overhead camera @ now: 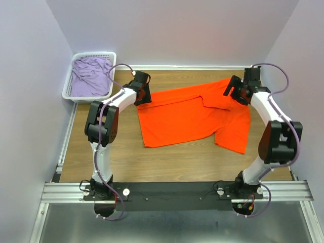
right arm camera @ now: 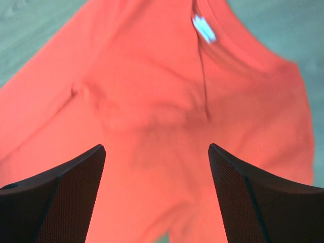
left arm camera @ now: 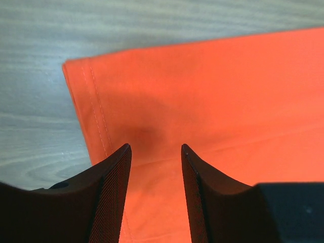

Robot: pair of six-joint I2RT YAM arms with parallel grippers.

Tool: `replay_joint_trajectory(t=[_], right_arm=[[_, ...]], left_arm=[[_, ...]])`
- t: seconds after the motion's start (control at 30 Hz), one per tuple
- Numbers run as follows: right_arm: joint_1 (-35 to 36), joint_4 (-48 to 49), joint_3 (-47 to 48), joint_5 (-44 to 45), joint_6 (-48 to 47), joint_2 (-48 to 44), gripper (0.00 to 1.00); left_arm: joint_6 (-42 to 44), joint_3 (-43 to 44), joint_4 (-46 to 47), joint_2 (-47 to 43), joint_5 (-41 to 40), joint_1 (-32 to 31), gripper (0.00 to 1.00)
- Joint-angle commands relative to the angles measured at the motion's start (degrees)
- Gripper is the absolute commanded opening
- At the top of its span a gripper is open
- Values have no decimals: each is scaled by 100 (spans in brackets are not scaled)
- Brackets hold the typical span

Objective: Fold and stack the t-shirts
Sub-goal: Fold the tshirt

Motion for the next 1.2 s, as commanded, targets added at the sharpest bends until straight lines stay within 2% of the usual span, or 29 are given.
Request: replay_joint_trajectory(t=[0.0, 0.17, 0.37, 0.6, 0.87, 1.0, 1.03, 1.13, 1.17], right_arm=[[46, -554, -682, 1, -31, -922, 91], [46, -756, -1394, -8, -22, -1863, 93], [46, -801, -2194, -175, 180, -2663, 100], [46, -914, -2494, 36, 145, -3042, 100], [37, -1011, -2485, 799, 92, -2841, 100], [-7, -1099, -2406, 1134, 232, -2638, 100], [-33, -1108, -2371, 1082, 233, -2534, 100], [-191, -1143, -2257, 1011, 259, -2401, 100], [-226, -1143, -2230, 1003, 268, -2340, 99]], left_arm=[[98, 168, -22, 285, -129, 28, 52], [124, 423, -83, 531, -147, 29, 52], [186, 932, -338, 1032, -182, 37, 51], [221, 1758, -803, 1681, -112, 239, 51], [353, 2796, -989, 1947, -156, 608, 55], [388, 2587, -893, 1526, -77, 609, 63], [370, 2229, -831, 1176, -42, 600, 66], [318, 1428, -392, 270, 46, 600, 67], [318, 886, -322, 50, 46, 600, 68]])
